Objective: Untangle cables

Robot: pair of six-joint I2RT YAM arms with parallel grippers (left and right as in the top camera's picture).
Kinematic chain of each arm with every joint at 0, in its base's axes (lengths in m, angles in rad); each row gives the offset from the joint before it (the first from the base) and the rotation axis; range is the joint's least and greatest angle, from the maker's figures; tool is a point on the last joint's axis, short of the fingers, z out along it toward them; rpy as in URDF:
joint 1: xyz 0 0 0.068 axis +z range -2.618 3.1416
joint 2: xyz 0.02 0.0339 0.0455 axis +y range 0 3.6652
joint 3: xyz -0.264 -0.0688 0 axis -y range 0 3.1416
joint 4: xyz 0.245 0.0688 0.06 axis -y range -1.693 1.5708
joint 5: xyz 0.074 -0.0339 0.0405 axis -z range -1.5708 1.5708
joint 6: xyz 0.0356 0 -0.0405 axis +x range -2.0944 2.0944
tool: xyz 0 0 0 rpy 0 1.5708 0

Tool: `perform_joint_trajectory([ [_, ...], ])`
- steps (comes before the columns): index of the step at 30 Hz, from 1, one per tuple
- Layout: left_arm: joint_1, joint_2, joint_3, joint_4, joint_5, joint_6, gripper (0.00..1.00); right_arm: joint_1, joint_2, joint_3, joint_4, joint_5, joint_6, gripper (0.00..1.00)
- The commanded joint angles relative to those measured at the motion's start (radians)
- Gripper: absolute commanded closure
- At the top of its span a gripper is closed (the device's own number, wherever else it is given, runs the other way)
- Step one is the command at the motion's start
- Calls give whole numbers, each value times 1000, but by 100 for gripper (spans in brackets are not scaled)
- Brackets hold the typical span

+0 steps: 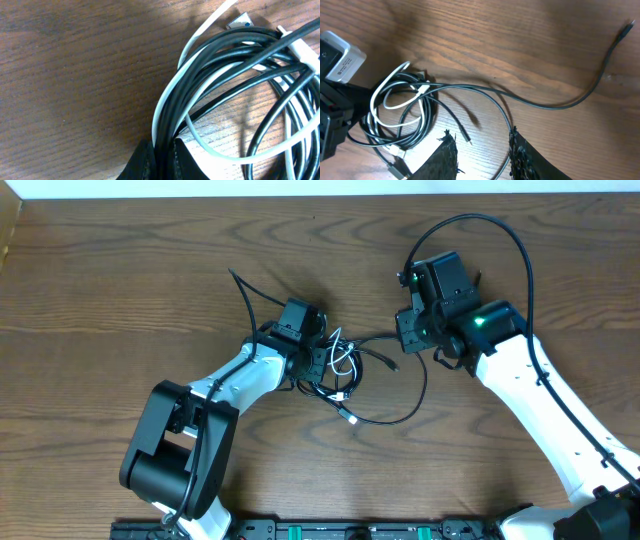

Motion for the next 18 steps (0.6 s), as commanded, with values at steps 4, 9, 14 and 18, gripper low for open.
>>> perform_joint_trajectory([
  [4,0,-113,-11,-14,55,-26,93,-11,4,-65,29,-151,63,66],
  [9,0,-210,-11,-14,64,-26,92,-11,4,-123,100,-275,100,61],
  [14,-1,-239,-11,-9,193,-26,93,-10,4,-199,198,-397,100,54],
  [18,0,-239,-11,0,233,-25,93,-8,4,-255,299,-470,101,53],
])
